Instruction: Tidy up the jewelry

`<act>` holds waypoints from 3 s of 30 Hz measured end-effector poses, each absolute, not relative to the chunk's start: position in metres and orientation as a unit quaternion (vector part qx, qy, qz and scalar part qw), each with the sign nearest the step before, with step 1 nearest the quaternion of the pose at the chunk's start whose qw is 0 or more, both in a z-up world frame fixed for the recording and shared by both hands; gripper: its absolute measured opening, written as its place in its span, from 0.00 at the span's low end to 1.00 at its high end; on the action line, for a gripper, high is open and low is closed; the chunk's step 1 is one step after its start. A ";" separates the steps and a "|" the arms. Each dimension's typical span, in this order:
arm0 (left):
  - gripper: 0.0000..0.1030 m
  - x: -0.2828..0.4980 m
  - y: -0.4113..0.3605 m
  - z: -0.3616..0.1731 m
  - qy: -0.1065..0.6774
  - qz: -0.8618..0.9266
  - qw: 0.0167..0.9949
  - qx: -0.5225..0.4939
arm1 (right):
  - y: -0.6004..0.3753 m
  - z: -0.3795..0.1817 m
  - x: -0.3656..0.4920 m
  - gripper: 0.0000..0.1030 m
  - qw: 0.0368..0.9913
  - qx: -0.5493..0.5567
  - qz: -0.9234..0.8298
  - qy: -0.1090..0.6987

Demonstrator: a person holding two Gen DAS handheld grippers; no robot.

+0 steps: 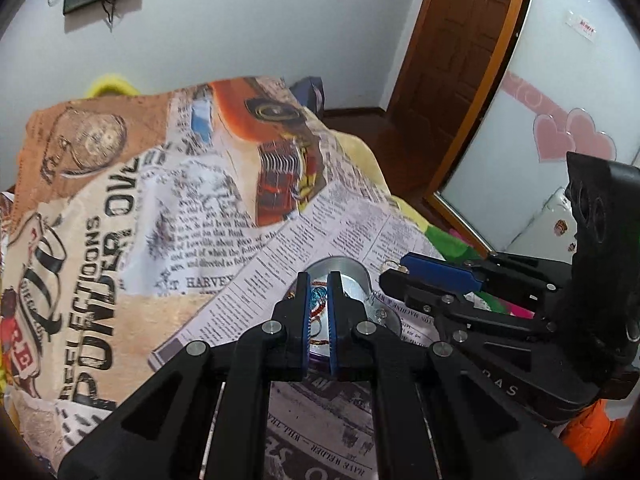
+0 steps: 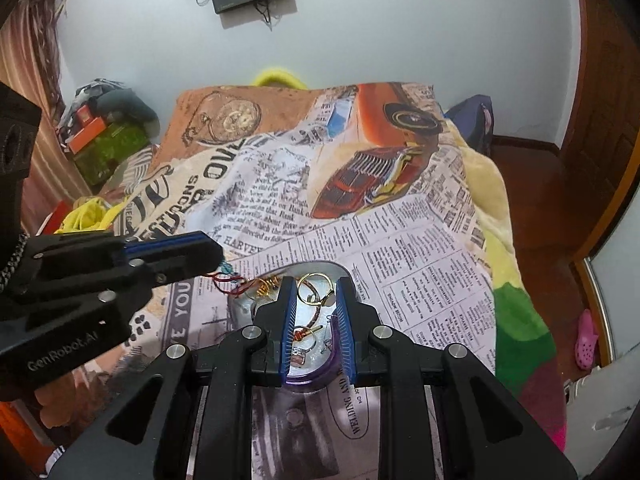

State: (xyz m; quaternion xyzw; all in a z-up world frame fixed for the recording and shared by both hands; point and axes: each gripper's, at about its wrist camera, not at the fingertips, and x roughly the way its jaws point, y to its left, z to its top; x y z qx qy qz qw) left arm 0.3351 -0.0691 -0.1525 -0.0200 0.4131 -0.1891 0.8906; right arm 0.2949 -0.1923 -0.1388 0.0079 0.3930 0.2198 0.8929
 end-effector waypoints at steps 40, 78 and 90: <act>0.30 0.201 -0.047 -0.021 0.246 -0.102 0.964 -0.003 | -0.221 0.004 0.168 0.36 0.959 0.031 0.191 0.206; 0.91 0.043 -0.040 0.039 0.075 -0.072 0.995 -0.012 | -0.225 0.040 0.046 0.98 0.996 0.020 0.076 0.048; 0.92 0.047 -0.040 0.034 0.087 -0.065 0.994 -0.016 | -0.226 0.043 0.043 0.98 0.995 0.022 0.076 0.058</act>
